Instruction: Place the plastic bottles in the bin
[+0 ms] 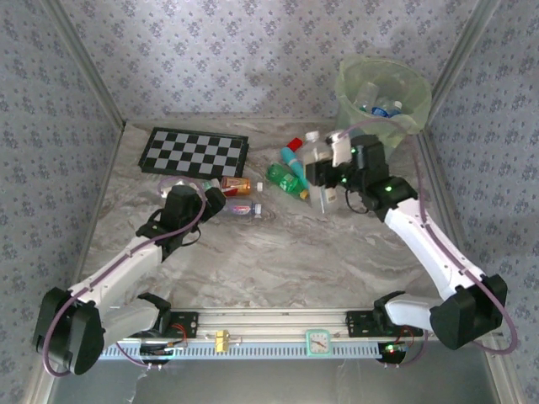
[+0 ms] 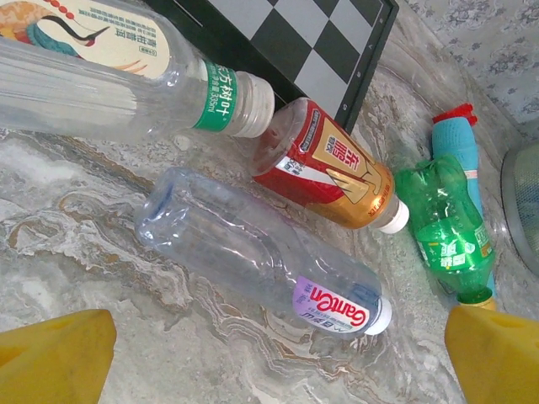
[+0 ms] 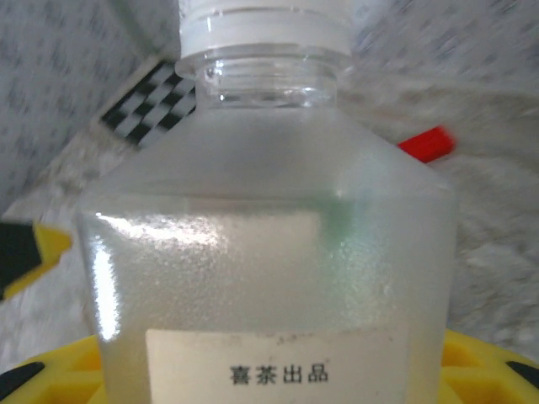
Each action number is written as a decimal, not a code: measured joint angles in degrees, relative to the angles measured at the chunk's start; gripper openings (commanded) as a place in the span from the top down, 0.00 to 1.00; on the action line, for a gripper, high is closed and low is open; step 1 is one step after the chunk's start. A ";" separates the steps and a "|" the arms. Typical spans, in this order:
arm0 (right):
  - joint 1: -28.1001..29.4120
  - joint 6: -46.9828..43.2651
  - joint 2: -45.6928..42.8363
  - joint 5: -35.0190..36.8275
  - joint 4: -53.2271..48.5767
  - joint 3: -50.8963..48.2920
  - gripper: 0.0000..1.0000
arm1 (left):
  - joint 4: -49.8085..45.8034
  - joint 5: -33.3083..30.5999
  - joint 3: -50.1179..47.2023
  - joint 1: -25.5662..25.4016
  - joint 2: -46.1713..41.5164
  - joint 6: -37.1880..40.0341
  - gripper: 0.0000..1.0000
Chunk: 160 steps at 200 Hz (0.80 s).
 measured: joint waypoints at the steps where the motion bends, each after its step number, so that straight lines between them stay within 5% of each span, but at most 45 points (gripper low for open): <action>1: -0.17 0.00 0.00 0.13 0.00 0.15 0.54 | 0.04 0.00 0.00 0.00 0.02 0.02 0.00; 71: -9.51 -7.23 4.55 16.17 10.45 18.82 0.54 | 0.57 1.66 0.00 0.00 1.46 1.51 0.00; 160: -18.36 -9.77 26.84 21.57 16.02 40.35 0.54 | 0.20 1.62 0.00 0.00 0.59 2.75 0.00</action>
